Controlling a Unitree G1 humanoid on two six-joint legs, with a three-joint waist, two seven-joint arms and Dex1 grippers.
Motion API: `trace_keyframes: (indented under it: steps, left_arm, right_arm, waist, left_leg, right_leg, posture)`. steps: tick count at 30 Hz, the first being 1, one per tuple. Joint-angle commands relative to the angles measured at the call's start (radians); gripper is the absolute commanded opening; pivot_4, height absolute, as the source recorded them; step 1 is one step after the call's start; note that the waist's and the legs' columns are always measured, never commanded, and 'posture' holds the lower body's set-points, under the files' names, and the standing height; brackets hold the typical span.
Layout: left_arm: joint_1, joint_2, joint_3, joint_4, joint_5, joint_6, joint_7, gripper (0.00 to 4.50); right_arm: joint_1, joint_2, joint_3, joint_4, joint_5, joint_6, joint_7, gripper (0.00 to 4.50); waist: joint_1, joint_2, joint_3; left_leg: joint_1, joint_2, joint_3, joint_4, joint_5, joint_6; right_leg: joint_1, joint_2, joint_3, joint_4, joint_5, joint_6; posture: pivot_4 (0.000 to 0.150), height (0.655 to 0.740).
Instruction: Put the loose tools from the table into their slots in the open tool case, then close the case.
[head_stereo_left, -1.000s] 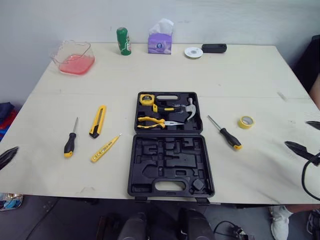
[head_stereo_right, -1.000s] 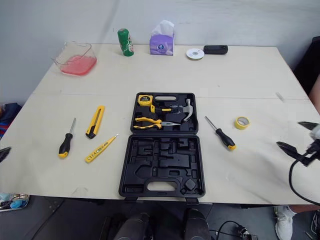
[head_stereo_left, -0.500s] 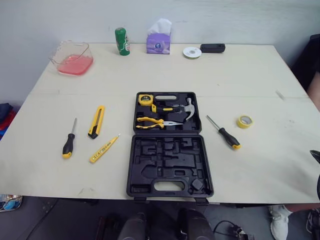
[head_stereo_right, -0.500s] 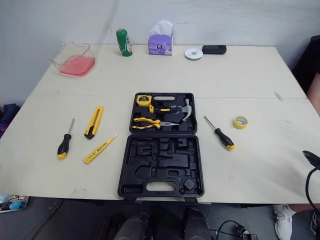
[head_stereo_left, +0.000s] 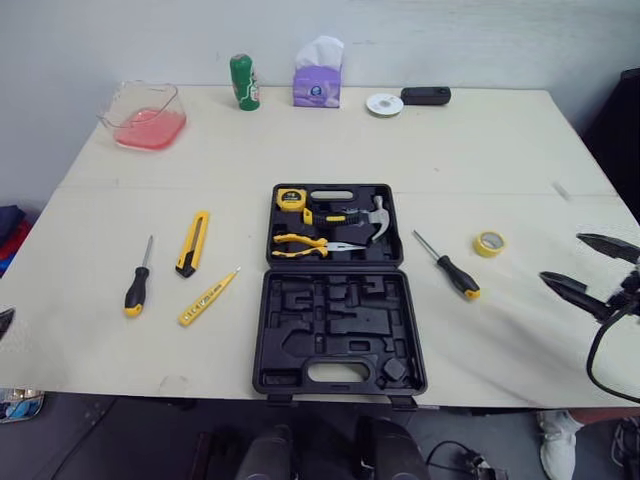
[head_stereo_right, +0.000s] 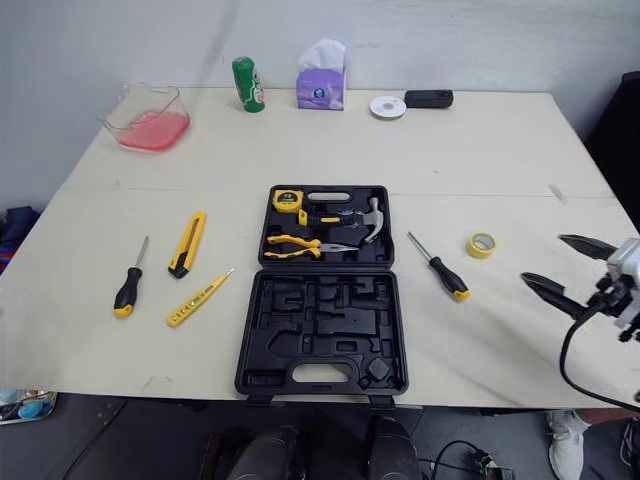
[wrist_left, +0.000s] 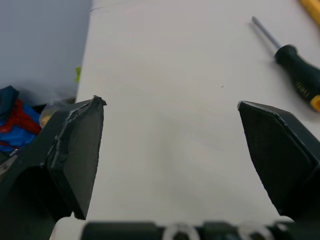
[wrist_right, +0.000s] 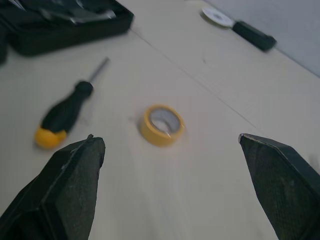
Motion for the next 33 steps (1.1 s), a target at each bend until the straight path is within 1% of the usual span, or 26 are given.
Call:
trace_keyframes:
  steps: [1,3,9,11,13,14,18,19,21,24,26,33]
  left_arm:
    - [0.023,-0.009,-0.020,-0.201,-0.058,0.185,0.064,4.50]
    - [0.023,-0.014,-0.036,-0.288,-0.075,0.273,0.099,4.50]
    - [-0.063,0.001,-0.128,-0.526,-0.149,0.672,0.286,4.50]
    - [-0.144,-0.002,-0.167,-0.601,-0.183,0.884,0.393,4.50]
    - [-0.247,-0.028,-0.214,-0.678,-0.216,1.056,0.479,4.50]
    - [-0.291,-0.039,-0.232,-0.703,-0.212,1.129,0.515,4.50]
    - [-0.436,-0.122,-0.267,-0.751,-0.163,1.297,0.627,4.50]
    - [-0.459,-0.138,-0.272,-0.756,-0.146,1.330,0.648,4.50]
    - [-0.485,-0.160,-0.284,-0.758,-0.112,1.363,0.683,4.50]
    - [-0.494,-0.185,-0.302,-0.749,-0.067,1.376,0.719,4.50]
    - [-0.496,-0.203,-0.306,-0.742,-0.036,1.348,0.730,4.50]
    - [-0.489,-0.207,-0.349,-0.686,0.022,1.284,0.705,4.50]
  right_arm:
    - [-0.026,0.022,-0.002,-0.084,0.074,0.017,0.048,4.45]
    - [-0.040,0.046,0.009,-0.125,0.095,0.031,0.055,4.45]
    - [-0.071,0.129,0.088,-0.318,0.169,0.108,0.060,4.45]
    - [-0.087,0.160,0.118,-0.364,0.184,0.109,0.073,4.45]
    - [-0.108,0.192,0.146,-0.399,0.198,0.101,0.089,4.45]
    - [-0.116,0.206,0.156,-0.410,0.203,0.100,0.094,4.45]
    - [-0.126,0.237,0.205,-0.454,0.212,0.112,0.122,4.45]
    - [-0.127,0.242,0.214,-0.462,0.216,0.117,0.124,4.45]
    - [-0.124,0.246,0.229,-0.475,0.221,0.125,0.141,4.45]
    - [-0.130,0.251,0.250,-0.490,0.235,0.146,0.157,4.45]
    - [-0.141,0.256,0.256,-0.491,0.236,0.152,0.154,4.45]
    - [-0.151,0.260,0.267,-0.485,0.226,0.149,0.175,4.45]
  waist:
    - [0.002,0.000,0.000]
    - [0.002,0.000,0.000]
    - [0.003,0.000,0.000]
    - [0.003,0.000,0.000]
    - [0.006,-0.001,0.000]
    - [0.008,-0.001,0.000]
    - [0.013,-0.001,0.000]
    - [0.015,-0.001,0.000]
    - [0.014,-0.001,0.000]
    - [0.014,-0.001,0.000]
    - [0.017,-0.001,0.000]
    - [0.026,-0.001,0.000]
  left_leg:
    - [0.000,0.000,0.000,0.000,0.000,0.000]
    - [0.000,0.000,0.000,0.000,0.000,0.001]
    - [0.000,0.000,0.000,0.000,0.001,0.001]
    - [0.000,0.000,0.000,0.001,0.001,0.001]
    - [0.000,0.000,0.000,0.001,0.001,0.001]
    - [0.000,0.000,-0.001,0.001,0.001,0.001]
    - [0.000,0.000,0.000,0.002,0.001,0.001]
    - [0.000,0.000,0.000,0.002,0.001,0.001]
    - [-0.001,0.000,0.000,0.002,0.001,0.000]
    - [0.000,0.002,0.001,0.003,0.001,0.000]
    - [0.000,0.002,0.001,0.003,0.002,-0.001]
    - [-0.001,0.003,0.001,0.004,0.001,-0.002]
  right_leg:
    - [0.000,0.000,0.000,0.001,0.000,0.000]
    - [0.000,0.000,0.000,0.001,0.000,0.000]
    - [0.000,0.001,0.001,0.002,0.000,0.000]
    - [0.000,0.001,0.001,0.002,0.000,0.000]
    - [0.001,0.002,0.002,0.002,0.000,0.000]
    - [0.001,0.002,0.002,0.002,0.000,0.000]
    - [0.000,0.005,0.005,0.002,0.000,0.001]
    - [0.000,0.006,0.006,0.001,0.000,0.001]
    - [0.000,0.013,0.007,0.001,0.000,0.001]
    - [0.000,0.016,0.009,0.001,0.000,0.001]
    - [0.000,0.016,0.010,0.001,0.000,0.000]
    - [-0.001,0.016,0.011,0.001,0.000,0.000]
  posture:
    - [0.150,0.7400]
    - [0.150,0.7400]
    - [0.150,0.7400]
    - [0.150,0.7400]
    - [0.150,0.7400]
    - [0.150,0.7400]
    - [0.150,0.7400]
    - [0.150,0.7400]
    - [0.150,0.7400]
    - [0.150,0.7400]
    - [0.150,0.7400]
    - [0.150,0.7400]
